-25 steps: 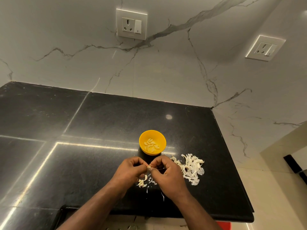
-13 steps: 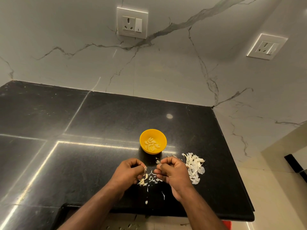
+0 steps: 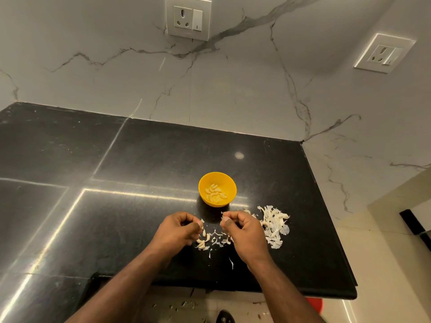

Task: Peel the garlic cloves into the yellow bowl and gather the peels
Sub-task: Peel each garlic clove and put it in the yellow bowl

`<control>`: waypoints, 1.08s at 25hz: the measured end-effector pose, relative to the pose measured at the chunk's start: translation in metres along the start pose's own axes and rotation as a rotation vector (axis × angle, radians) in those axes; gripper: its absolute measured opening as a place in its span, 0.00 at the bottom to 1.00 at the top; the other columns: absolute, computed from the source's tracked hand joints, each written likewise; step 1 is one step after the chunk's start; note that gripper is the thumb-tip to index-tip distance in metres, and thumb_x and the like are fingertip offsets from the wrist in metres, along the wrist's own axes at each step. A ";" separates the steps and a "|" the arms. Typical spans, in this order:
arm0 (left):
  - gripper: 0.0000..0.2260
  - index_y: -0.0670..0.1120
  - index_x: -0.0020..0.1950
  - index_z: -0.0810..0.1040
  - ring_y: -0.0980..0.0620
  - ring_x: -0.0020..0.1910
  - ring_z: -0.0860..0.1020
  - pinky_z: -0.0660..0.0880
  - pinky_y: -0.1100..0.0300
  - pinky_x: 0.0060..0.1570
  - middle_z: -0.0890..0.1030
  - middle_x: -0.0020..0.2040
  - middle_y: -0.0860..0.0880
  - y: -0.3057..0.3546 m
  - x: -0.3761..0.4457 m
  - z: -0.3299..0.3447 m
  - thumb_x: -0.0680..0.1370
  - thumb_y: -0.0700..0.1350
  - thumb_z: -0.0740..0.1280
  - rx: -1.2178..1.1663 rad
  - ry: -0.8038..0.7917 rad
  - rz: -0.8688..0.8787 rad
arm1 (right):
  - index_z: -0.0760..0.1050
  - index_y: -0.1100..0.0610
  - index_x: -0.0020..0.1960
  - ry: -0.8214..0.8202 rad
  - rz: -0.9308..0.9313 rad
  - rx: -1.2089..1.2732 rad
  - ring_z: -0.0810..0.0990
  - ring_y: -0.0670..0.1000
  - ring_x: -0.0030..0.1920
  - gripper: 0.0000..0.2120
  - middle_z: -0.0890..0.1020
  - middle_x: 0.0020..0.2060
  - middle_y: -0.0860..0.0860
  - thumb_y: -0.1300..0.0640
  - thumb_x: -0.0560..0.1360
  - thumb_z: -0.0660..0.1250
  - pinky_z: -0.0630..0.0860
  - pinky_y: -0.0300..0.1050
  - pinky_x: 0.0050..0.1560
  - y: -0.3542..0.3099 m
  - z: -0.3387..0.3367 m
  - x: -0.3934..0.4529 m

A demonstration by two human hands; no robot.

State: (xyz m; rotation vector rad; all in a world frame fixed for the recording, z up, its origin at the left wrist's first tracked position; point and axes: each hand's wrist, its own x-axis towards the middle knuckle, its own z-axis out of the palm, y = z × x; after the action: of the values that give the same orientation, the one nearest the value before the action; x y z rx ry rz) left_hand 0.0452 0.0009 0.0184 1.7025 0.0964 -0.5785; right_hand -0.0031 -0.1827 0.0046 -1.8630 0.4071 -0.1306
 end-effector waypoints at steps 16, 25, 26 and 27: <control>0.08 0.53 0.49 0.83 0.54 0.43 0.83 0.79 0.54 0.48 0.87 0.43 0.54 0.002 0.013 0.012 0.80 0.39 0.68 0.274 -0.055 0.103 | 0.84 0.49 0.49 0.110 0.041 -0.118 0.83 0.42 0.43 0.05 0.86 0.42 0.44 0.58 0.77 0.72 0.80 0.38 0.47 -0.007 -0.038 -0.006; 0.07 0.57 0.48 0.81 0.62 0.43 0.80 0.72 0.65 0.40 0.83 0.44 0.57 -0.026 -0.002 -0.004 0.77 0.44 0.73 0.444 0.082 0.175 | 0.80 0.62 0.54 -0.144 0.512 0.480 0.86 0.54 0.46 0.08 0.85 0.49 0.59 0.70 0.78 0.66 0.83 0.46 0.49 0.008 0.022 -0.049; 0.07 0.57 0.48 0.81 0.62 0.45 0.80 0.72 0.65 0.41 0.83 0.45 0.57 -0.028 -0.002 -0.005 0.77 0.44 0.73 0.441 0.077 0.172 | 0.80 0.61 0.54 -0.078 0.483 0.475 0.86 0.54 0.47 0.09 0.85 0.49 0.58 0.70 0.78 0.66 0.83 0.45 0.49 0.011 0.021 -0.049; 0.08 0.57 0.49 0.81 0.61 0.46 0.80 0.73 0.65 0.42 0.83 0.46 0.56 -0.028 -0.003 -0.006 0.78 0.43 0.72 0.438 0.067 0.166 | 0.81 0.60 0.53 0.023 0.432 0.419 0.86 0.53 0.49 0.09 0.85 0.49 0.55 0.70 0.77 0.67 0.83 0.44 0.49 0.014 0.018 -0.044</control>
State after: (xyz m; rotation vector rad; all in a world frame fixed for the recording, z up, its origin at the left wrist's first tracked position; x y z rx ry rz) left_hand 0.0343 0.0135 -0.0054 2.1312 -0.1328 -0.4378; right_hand -0.0424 -0.1555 -0.0090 -1.3316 0.7289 0.0537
